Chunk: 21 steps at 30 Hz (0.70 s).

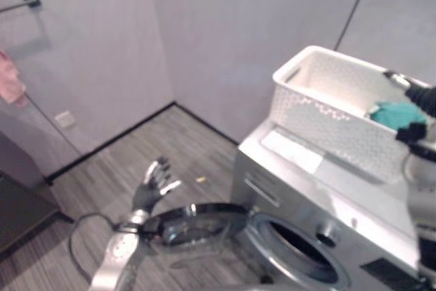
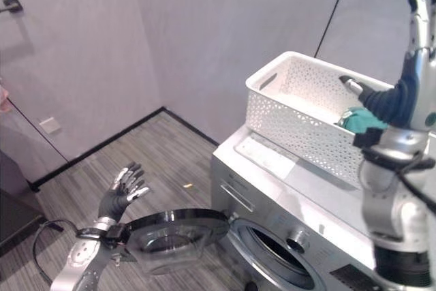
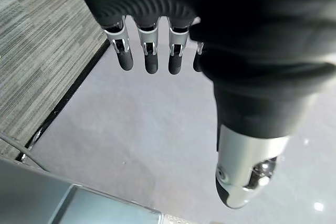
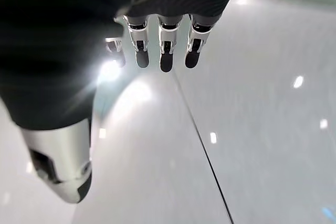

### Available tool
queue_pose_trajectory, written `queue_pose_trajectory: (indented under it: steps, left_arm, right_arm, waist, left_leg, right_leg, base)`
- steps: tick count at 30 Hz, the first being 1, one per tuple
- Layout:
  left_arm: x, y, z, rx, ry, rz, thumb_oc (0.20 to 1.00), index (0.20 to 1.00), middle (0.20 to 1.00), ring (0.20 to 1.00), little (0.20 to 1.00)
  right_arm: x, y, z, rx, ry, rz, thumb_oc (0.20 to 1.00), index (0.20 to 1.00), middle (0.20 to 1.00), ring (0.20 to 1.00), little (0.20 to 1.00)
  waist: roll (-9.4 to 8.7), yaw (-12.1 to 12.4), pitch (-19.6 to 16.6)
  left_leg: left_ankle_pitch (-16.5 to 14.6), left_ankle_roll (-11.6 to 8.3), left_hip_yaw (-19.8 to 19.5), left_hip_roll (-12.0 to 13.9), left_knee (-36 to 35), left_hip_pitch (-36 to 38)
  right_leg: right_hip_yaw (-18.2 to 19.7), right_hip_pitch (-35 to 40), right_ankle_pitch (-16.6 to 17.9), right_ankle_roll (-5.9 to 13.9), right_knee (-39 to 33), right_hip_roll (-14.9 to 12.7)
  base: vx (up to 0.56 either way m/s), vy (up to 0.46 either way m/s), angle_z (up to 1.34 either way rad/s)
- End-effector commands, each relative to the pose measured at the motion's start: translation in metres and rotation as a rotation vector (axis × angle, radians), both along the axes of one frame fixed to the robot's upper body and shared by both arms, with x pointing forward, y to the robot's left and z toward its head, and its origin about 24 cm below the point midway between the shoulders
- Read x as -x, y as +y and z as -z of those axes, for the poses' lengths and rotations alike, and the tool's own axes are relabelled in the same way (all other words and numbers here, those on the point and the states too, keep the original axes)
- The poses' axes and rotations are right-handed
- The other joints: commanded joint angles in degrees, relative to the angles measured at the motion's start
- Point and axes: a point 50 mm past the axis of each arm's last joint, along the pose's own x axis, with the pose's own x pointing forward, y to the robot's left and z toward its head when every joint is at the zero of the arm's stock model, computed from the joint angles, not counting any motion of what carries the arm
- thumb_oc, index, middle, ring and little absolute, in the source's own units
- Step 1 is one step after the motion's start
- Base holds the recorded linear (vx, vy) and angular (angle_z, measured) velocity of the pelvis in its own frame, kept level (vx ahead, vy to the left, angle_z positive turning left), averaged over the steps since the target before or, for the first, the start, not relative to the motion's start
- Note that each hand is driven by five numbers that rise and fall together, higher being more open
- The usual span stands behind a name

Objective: Grab the laundry basket,head to the washer,open it,put in the laundry and shut it.

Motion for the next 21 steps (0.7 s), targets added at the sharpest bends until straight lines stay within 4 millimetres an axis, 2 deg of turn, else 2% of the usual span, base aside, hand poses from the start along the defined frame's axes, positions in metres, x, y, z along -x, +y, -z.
queue_pose_trajectory:
  steps: [1,3,4,7,11,13,21]
  left_arm:
    - [-0.014,0.004,-0.028,-0.046,-0.132,0.081,1.0,1.0,1.0,1.0,1.0]
    - [-0.014,0.002,-0.028,-0.048,-0.124,0.12,1.0,1.0,1.0,1.0,1.0]
    - [-0.015,0.001,-0.028,-0.048,-0.113,0.138,1.0,1.0,1.0,1.0,1.0]
    - [-0.014,-0.002,-0.024,-0.047,-0.087,0.18,1.0,1.0,1.0,1.0,1.0]
    - [-0.012,-0.003,-0.022,-0.027,-0.079,0.201,1.0,1.0,1.0,1.0,1.0]
    - [-0.01,-0.003,-0.019,-0.025,-0.06,0.223,1.0,1.0,1.0,1.0,1.0]
    - [-0.007,-0.002,-0.013,-0.016,-0.021,0.252,1.0,1.0,1.0,1.0,1.0]
  right_arm:
    - [0.003,0.011,-0.047,0.102,-0.036,-0.109,1.0,1.0,1.0,1.0,1.0]
    - [-0.002,0.007,-0.072,0.226,0.058,-0.03,1.0,1.0,1.0,1.0,1.0]
    - [-0.003,0.014,-0.088,0.256,0.086,-0.062,1.0,1.0,1.0,1.0,1.0]
    - [-0.002,0.013,-0.109,0.319,0.132,-0.007,1.0,1.0,1.0,1.0,1.0]
    - [-0.002,0.008,-0.121,0.305,0.175,0.013,1.0,1.0,1.0,1.0,1.0]
    - [-0.002,-0.006,-0.135,0.29,0.227,0.101,1.0,1.0,1.0,1.0,1.0]
    - [-0.011,-0.028,-0.154,0.246,0.324,0.248,1.0,1.0,1.0,1.0,1.0]
  waist:
    - [-1.59,0.6,0.1]
    - [-1.6,0.7,0.1]
    - [-1.47,0.4,0.2]
    - [-1.42,0.1,0.1]
    - [-1.12,-0.2,-0.1]
    - [-1.29,0.5,0.1]
    - [-1.76,1.6,0.0]
  left_leg:
    - [-5.5,3.86,-0.5,1.1,2.3,3.6]
    - [-4.1,3.24,-0.4,2.0,1.8,2.8]
    - [-2.7,2.67,-0.2,2.7,1.0,2.1]
    - [-1.7,2.04,0.0,3.5,0.5,1.2]
    - [-1.5,1.77,0.0,3.8,0.5,0.4]
    - [-1.2,1.61,-0.2,3.9,0.5,-0.1]
    - [-0.4,1.24,-0.7,4.3,0.5,-0.9]
  right_leg:
    - [0.6,-5.6,-0.4,3.68,3.3,-4.3]
    - [0.3,-5.9,-0.9,3.14,2.9,-3.3]
    - [0.4,-6.4,-1.5,2.68,2.7,-2.5]
    - [0.0,-6.6,-2.1,2.16,2.4,-1.7]
    - [-0.4,-6.8,-2.3,1.83,2.1,-1.2]
    - [-0.6,-6.8,-2.5,1.6,1.9,-1.1]
    - [-1.3,-6.7,-3.3,1.04,2.1,-0.9]
  base:
    - [0.09,-0.14,0.23]
    - [0.05,-0.118,0.18]
    - [0.02,-0.097,0.12]
    - [0.04,-0.061,0.05]
    - [0.03,-0.034,0.07]
    - [0.0,0.0,0.0]
    - [0.01,-0.011,0.05]
